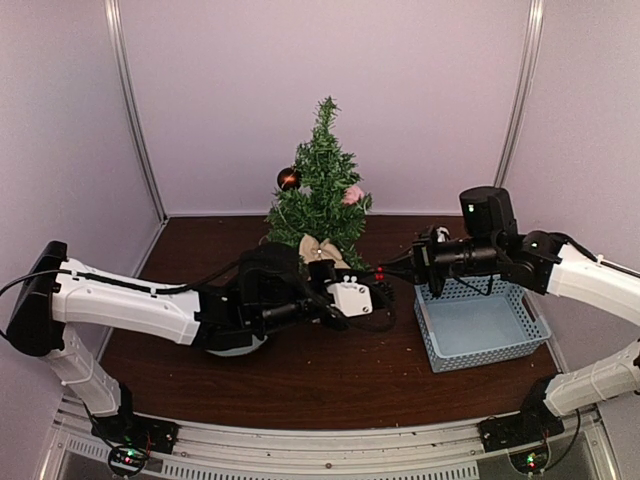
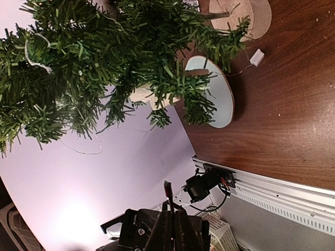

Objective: Decorate the small christmas tree

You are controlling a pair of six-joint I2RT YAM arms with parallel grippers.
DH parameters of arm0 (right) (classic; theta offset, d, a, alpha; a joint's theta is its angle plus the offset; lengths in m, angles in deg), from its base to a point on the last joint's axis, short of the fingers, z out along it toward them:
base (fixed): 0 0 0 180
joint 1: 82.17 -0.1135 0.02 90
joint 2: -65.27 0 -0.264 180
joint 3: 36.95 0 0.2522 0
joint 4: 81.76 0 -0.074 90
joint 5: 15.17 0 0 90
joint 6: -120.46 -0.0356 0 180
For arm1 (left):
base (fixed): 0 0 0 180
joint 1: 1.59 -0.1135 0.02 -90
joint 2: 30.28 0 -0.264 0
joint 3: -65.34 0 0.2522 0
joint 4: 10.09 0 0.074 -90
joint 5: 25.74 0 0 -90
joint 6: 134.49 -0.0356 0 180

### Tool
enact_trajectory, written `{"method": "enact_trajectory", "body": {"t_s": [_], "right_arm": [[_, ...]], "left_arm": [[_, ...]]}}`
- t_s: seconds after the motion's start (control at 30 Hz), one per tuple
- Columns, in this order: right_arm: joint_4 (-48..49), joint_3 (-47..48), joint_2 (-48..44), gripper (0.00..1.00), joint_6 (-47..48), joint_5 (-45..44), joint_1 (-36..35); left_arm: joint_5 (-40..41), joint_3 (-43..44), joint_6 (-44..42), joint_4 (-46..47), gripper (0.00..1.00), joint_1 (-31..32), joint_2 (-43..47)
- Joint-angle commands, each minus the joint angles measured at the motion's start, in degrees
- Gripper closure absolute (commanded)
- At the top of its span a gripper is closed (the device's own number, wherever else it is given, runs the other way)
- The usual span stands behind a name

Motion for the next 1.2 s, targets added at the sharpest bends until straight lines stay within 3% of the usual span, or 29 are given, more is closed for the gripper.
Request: {"method": "enact_trajectory", "body": {"t_s": [0.0,0.23,0.43,0.67,0.73,0.97,1.17], "right_arm": [[2.2,-0.6,-0.3,1.0,-1.0,-0.7,-0.8],[3.0,-1.2,-0.6,1.0,-1.6,-0.4,-0.9],[3.8,-1.3,-0.5,1.0,-1.8,-0.1,-0.9],[7.4,-3.0,-1.6,0.5,-2.7,-1.9,0.7],[8.0,-2.9,-2.0,0.41,-2.3,-2.6,1.4],[8.7,-0.9,-0.4,0.16,4.0,-1.8,4.7],[-1.6,5.6,1.2,0.11,17.6,-1.3,8.9]], "left_arm": [[1.5,1.3,0.4,4.5,0.84,0.0,-1.0],[2.4,1.1,1.5,5.1,1.0,0.1,-0.9],[1.9,0.9,2.2,5.7,1.0,0.1,0.2],[0.0,0.1,7.5,-0.7,1.0,0.1,5.1],[0.5,-0.7,9.4,-3.1,1.0,0.1,7.4],[1.3,0.6,21.8,-13.1,1.0,-0.6,15.8],[7.7,7.7,31.9,-26.1,1.0,-1.4,20.8]]}}
